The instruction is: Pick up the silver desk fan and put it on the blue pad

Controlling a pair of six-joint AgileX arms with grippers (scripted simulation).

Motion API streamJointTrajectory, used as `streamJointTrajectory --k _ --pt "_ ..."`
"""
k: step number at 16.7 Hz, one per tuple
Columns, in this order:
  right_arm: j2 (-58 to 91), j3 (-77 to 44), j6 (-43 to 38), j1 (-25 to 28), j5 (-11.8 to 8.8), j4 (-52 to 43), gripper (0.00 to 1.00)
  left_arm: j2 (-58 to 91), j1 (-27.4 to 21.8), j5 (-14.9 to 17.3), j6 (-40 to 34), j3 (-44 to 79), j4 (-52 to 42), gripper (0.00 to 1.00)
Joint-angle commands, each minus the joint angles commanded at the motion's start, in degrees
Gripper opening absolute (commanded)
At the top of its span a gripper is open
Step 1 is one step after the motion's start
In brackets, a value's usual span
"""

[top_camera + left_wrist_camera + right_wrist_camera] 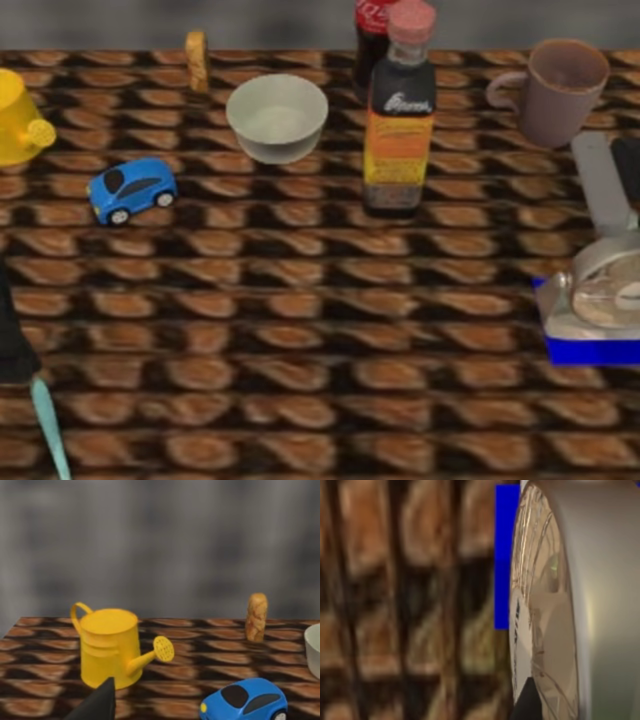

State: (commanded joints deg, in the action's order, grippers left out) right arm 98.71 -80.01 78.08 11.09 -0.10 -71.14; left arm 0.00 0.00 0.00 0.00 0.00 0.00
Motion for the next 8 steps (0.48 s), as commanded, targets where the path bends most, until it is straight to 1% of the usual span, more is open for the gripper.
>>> streamJointTrajectory --k 2,8 --pt "0.00 0.00 0.00 0.00 0.00 0.00 0.00 0.00 0.00 0.00 0.00 0.00 0.00 1.00" --pt "0.00 0.00 0.00 0.00 0.00 0.00 0.45 0.00 0.00 0.00 0.00 0.00 0.00 1.00"
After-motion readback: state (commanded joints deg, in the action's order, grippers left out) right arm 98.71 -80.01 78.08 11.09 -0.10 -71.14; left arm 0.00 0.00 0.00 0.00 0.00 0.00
